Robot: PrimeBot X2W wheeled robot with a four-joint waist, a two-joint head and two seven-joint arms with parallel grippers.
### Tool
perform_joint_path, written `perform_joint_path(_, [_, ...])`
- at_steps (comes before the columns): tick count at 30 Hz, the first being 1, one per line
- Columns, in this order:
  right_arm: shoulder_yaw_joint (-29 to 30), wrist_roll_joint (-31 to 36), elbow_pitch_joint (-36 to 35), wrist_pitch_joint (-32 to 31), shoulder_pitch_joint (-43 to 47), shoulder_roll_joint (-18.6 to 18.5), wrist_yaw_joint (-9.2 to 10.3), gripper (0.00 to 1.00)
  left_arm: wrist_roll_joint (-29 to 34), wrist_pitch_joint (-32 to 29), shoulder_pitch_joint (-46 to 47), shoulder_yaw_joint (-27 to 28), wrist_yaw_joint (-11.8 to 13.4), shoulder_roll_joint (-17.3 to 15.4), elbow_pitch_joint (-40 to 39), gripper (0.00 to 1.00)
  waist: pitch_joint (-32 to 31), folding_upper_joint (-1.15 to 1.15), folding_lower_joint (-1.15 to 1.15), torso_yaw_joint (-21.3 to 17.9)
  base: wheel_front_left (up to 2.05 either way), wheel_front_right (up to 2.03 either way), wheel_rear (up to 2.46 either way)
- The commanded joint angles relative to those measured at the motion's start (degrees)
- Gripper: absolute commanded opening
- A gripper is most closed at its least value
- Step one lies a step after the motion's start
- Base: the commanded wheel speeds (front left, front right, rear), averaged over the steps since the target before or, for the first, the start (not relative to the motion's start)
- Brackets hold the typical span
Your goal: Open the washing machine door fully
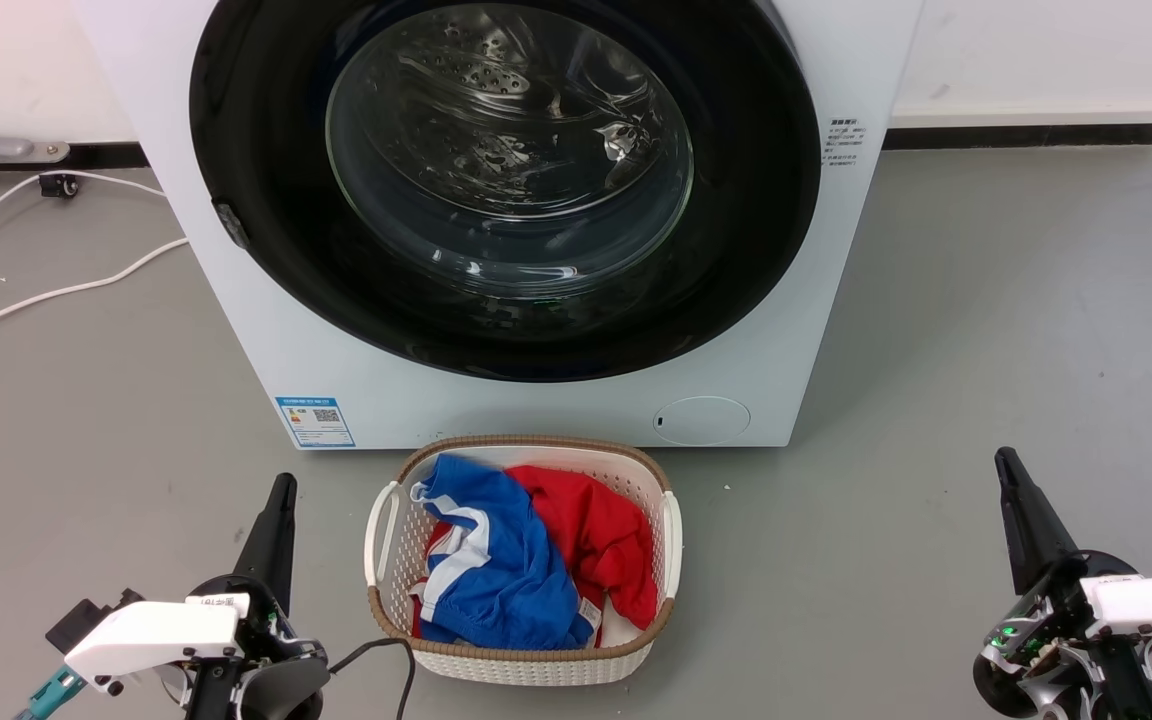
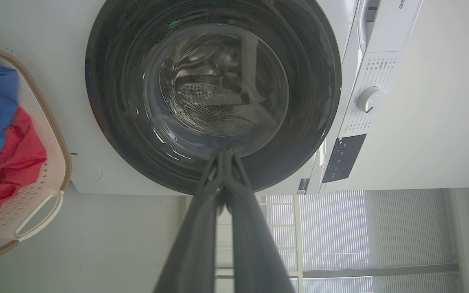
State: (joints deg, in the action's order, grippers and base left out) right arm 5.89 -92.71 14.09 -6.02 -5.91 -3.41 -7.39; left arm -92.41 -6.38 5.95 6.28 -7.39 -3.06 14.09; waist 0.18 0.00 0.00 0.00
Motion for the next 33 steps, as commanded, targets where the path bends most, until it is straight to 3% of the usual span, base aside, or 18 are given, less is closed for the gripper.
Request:
perform_joint_path(1, [0.07,0.28,0.06,-0.04,-0.64,0.21,-0.19,0.0,0.27,-0.02,0.63,0.19,-0.19,0.03,0.07,0.0,0.0,0.0,0.0,0.0,0.0,0.0,0.0])
perform_joint_path(25, [0.26,0.53,0.07,-0.26,-0.66,0.35,-0.19,0.0,0.31,-0.11,0.63,0.26,-0.19,0.09,0.06,0.0,0.0,0.0,0.0,0.0,0.0,0.0,0.0])
perform_joint_path(26, [0.18,0.03,0.01,-0.09,-0.01,0.12,0.0,1.0,0.06,-0.01,0.02,0.07,0.0,0.04,0.01,1.0,0.0,0.0,0.01,0.0,0.0,0.0,0.0])
perform_joint_path(33, [-0.47,1.09,-0.83,1.55,1.2,0.18,-0.01,1.0,0.04,1.74,-0.34,-1.86,0.03,0.14,-0.49,1.0,-0.02,0.0,0.01,-0.03,0.0,0.0,0.0])
